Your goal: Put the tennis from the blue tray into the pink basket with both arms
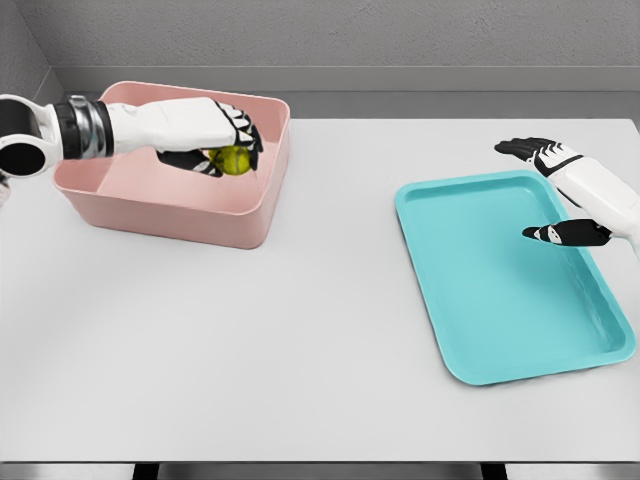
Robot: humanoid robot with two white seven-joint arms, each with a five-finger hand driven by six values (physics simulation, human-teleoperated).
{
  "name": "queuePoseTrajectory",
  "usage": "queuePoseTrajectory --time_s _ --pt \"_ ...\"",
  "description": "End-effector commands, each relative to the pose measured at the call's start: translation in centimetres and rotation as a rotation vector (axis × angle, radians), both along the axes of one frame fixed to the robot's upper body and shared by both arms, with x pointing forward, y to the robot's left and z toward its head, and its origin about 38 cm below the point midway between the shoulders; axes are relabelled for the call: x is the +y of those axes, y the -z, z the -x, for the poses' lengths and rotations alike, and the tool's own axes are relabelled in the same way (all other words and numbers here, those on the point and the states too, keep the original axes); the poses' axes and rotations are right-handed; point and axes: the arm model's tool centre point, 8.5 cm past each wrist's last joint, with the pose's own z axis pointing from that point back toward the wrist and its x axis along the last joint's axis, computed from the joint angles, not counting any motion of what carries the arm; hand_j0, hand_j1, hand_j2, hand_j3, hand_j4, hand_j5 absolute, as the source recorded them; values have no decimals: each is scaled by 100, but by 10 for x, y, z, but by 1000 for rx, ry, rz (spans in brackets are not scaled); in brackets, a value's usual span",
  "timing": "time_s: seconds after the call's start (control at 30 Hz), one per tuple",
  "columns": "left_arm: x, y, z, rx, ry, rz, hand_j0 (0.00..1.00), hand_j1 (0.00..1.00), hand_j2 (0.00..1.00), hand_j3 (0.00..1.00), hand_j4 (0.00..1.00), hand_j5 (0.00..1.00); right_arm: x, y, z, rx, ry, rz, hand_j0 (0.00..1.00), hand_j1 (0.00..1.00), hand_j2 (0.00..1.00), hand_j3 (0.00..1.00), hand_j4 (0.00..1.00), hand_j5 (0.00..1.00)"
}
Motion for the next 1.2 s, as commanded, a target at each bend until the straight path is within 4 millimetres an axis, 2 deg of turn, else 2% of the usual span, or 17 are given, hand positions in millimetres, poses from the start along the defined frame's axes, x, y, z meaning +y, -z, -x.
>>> queuePoseTrajectory --time_s 0.0,0.17,0.23,0.27,0.53,0.8,0.93,1.13,1.17 --pt "11 7 -10 22 -54 8 50 50 50 50 50 50 0 -1 0 0 0 -8 100 100 100 100 100 100" --pt "33 7 -26 30 -144 23 54 54 54 54 54 54 0 -1 0 0 0 -8 100 100 100 100 100 100" --pt "34 1 -29 17 -155 40 89 89 89 89 89 89 0 -1 0 0 0 -8 100 100 100 100 100 100" --pt "34 0 -29 17 -154 47 100 100 100 100 100 100 0 -1 0 0 0 -8 100 100 100 100 100 100" --pt "38 -2 -27 26 -158 77 100 100 100 100 100 100 -3 3 -1 11 7 -13 100 100 100 100 100 100" --pt "83 -9 -19 47 -240 123 100 100 100 100 100 100 -3 3 -1 11 7 -13 100 100 100 100 100 100" --pt "112 0 -10 64 -293 92 100 100 100 100 100 100 -3 3 -1 11 7 -13 100 100 100 100 100 100" --pt "147 -9 -2 52 -361 105 100 100 100 100 100 100 -3 3 -1 12 7 -13 100 100 100 100 100 100" --pt "151 -1 2 77 -372 124 100 100 100 100 100 100 -3 3 -1 11 7 -13 100 100 100 100 100 100"
